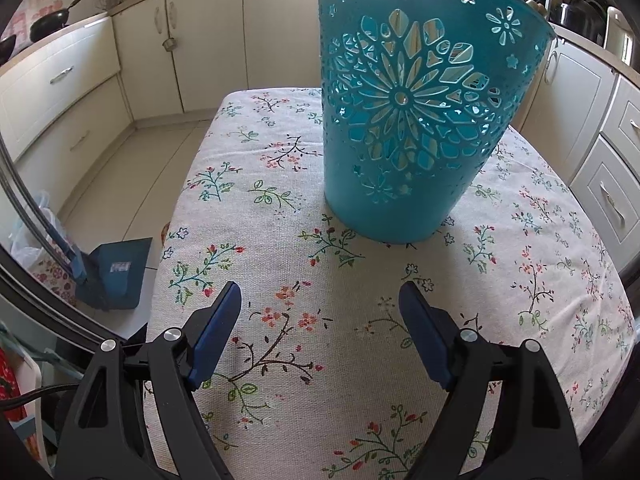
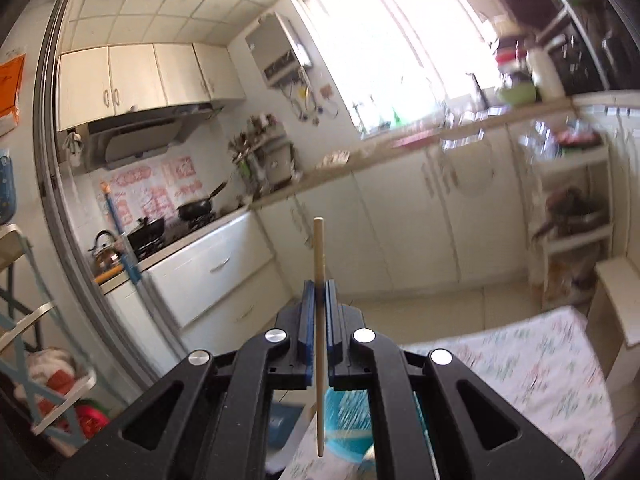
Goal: Organize utensils
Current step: 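Lift the chopstick over the teal basket and open the right gripper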
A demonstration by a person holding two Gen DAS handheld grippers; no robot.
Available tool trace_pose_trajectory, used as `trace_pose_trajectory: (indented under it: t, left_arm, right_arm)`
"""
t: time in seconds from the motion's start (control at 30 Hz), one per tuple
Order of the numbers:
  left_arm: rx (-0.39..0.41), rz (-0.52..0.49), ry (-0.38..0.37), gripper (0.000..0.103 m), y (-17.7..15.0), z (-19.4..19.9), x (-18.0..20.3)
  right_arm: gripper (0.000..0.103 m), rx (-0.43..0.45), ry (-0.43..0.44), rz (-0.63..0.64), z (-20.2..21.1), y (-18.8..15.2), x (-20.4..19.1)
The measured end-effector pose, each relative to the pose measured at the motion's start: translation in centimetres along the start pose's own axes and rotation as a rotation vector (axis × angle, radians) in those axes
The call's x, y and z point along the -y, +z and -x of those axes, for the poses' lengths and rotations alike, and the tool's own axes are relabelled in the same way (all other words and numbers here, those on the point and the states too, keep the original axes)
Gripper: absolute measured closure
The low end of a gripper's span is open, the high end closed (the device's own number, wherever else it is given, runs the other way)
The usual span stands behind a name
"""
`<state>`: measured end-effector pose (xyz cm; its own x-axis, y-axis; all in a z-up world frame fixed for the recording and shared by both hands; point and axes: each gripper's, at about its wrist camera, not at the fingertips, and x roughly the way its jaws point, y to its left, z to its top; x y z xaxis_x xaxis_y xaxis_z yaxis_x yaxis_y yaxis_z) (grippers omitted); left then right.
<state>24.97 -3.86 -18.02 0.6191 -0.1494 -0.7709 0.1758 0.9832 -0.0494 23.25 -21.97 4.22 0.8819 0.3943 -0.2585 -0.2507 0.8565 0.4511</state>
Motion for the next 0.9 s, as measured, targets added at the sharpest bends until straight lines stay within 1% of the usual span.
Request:
trace_pose_trajectory:
  t: [0.07,0.13,0.23,0.3,0.33,0.43,0.5,0.57,0.67,0.7,0.8,0.9]
  left_arm:
    - [-0.004,0.004,-0.001,0.026,0.0,-0.1,-0.1]
    - [-0.006,0.005,-0.002,0.026,0.1,-0.2,-0.1]
    - [-0.009,0.006,-0.005,0.025,0.1,-0.2,-0.1]
    - [-0.011,0.008,-0.007,0.025,0.1,-0.2,-0.2]
    - [-0.012,0.010,-0.008,0.025,0.1,-0.2,-0.3]
    - [-0.016,0.014,-0.011,0.025,0.1,-0.3,-0.4]
    - [-0.018,0.016,-0.010,0.025,0.1,-0.3,-0.4]
    - [-0.019,0.015,-0.009,0.025,0.1,-0.4,-0.4]
    - [-0.020,0.013,-0.005,0.025,0.1,-0.4,-0.3]
    - [-0.021,0.011,-0.002,0.025,0.2,-0.4,-0.2]
    - [-0.025,0.006,0.007,0.023,0.2,-0.6,-0.1]
    - [-0.025,0.002,0.019,0.021,0.2,-0.6,0.0]
  right_arm:
    - [0.097,0.025,-0.038,0.017,-0.8,0.3,0.1]
    - [0.097,0.040,-0.096,0.049,-1.8,-0.2,0.3]
    - [0.097,0.020,-0.166,0.086,-4.1,-2.3,1.1]
    - [0.097,-0.015,-0.188,0.097,-5.4,-4.0,1.7]
    - [0.097,-0.046,-0.194,0.091,-6.2,-5.2,2.3]
    - [0.097,-0.140,-0.193,0.061,-7.7,-7.6,3.6]
    - [0.095,-0.184,-0.196,0.048,-8.0,-8.5,4.0]
    - [0.086,-0.187,-0.200,0.045,-7.2,-9.0,4.0]
    - [0.079,-0.176,-0.204,0.033,-5.3,-9.3,4.0]
    - [0.079,-0.177,-0.208,0.025,-4.6,-9.5,4.1]
    - [0.075,-0.194,-0.219,0.001,-2.6,-10.5,4.2]
    - [0.069,-0.234,-0.234,-0.034,-0.8,-12.2,4.8]
